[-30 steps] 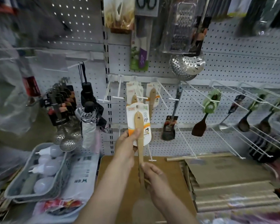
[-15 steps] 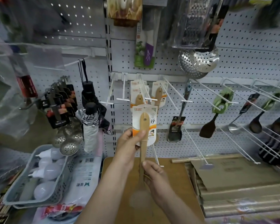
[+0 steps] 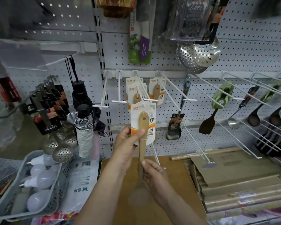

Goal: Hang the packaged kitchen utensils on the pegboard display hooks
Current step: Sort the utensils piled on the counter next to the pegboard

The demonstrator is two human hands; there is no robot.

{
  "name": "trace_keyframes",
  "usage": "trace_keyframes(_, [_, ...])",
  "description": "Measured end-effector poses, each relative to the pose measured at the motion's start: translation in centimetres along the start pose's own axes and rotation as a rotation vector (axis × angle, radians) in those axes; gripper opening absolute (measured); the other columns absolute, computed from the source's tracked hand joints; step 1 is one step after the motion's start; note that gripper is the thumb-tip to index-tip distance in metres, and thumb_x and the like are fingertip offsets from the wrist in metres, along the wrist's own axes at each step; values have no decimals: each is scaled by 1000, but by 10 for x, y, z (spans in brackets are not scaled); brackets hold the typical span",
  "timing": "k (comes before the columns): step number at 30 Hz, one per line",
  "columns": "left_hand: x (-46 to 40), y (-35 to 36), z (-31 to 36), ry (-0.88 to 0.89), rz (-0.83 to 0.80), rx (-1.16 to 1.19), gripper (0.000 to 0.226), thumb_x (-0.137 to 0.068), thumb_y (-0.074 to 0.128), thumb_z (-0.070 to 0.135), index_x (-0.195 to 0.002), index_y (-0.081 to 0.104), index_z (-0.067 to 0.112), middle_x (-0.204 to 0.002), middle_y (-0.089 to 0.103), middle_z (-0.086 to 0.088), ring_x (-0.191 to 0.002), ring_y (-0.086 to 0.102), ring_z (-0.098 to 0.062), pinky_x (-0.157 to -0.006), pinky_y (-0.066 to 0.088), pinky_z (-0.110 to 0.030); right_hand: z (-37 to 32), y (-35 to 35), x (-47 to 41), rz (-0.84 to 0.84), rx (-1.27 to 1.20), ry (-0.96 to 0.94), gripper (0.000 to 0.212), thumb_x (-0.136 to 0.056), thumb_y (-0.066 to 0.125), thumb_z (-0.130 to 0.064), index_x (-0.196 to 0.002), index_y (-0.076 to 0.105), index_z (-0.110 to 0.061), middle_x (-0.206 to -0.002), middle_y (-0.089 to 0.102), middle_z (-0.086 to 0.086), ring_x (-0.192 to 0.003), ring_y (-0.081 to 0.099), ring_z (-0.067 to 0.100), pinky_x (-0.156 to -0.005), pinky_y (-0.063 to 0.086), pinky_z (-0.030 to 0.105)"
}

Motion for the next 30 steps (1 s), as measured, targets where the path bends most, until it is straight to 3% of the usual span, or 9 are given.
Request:
trace_keyframes(4, [-12, -2, 1, 3, 30, -24, 35, -74, 79, 20, -107, 70, 12, -104, 77, -10, -94, 72, -23, -77, 55, -36, -2, 6, -9, -5, 14, 3, 26, -76, 78, -19, -98, 76, -6, -88, 74, 12, -79, 70, 18, -76, 55, 30])
trace_keyframes(9, [-35, -3, 2, 0, 87, -51, 16, -86, 76, 14, -102, 72, 14, -102, 78, -5, -97, 72, -22, -82, 53, -36, -9, 16, -27, 31, 46, -17, 26, -76, 77, -23, -97, 77, -7, -86, 74, 9, -78, 69, 17, -75, 54, 28])
trace_keyframes(12, [-53, -1, 5, 21, 131, -71, 14, -87, 76, 14, -100, 72, 15, -99, 78, -1, -95, 72, -16, -79, 51, -29, -14, 19, -40, 64, 65, -26, 22, -85, 76, -21, -101, 77, -7, -84, 73, 6, -78, 67, 16, -74, 53, 27])
trace_keyframes(15, [-70, 1, 8, 13, 160, -63, 13, -88, 75, 14, -101, 72, 14, -97, 78, -1, -88, 73, -12, -64, 53, -19, -18, 22, -57, 111, 78, -30, 21, -91, 73, -19, -106, 76, -5, -82, 73, 3, -75, 66, 13, -73, 52, 26])
trace_keyframes(19, [-90, 3, 12, -15, 185, -64, 9, -90, 74, 14, -99, 73, 13, -92, 78, 0, -74, 72, -9, -48, 49, -16, -23, 27, -78, 150, 69, -41, 19, -91, 74, -19, -107, 77, -8, -95, 78, 8, -88, 69, 19, -82, 53, 29])
trace_keyframes(26, [-108, 4, 16, -36, 197, -47, 14, -91, 73, 16, -105, 73, 10, -97, 78, -5, -76, 71, -15, -50, 49, -18, -29, 33, -105, 196, 118, -50, 18, -92, 73, -20, -107, 77, -11, -96, 79, 8, -92, 72, 22, -78, 52, 28])
trace_keyframes(30, [-102, 7, 12, -49, 232, -60, 15, -94, 71, 20, -106, 72, 12, -98, 76, -4, -73, 66, -11, -46, 47, -16, -29, 30, -110, 176, 166, -27, 21, -94, 72, -24, -109, 75, -11, -100, 78, 10, -103, 71, 28, -85, 55, 30])
Point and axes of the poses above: each hand's wrist, its own x-axis away from the middle knuckle, its own y-axis out of the palm, z = x × y, the point moved 2 cm from there along -x, towards the middle knuckle
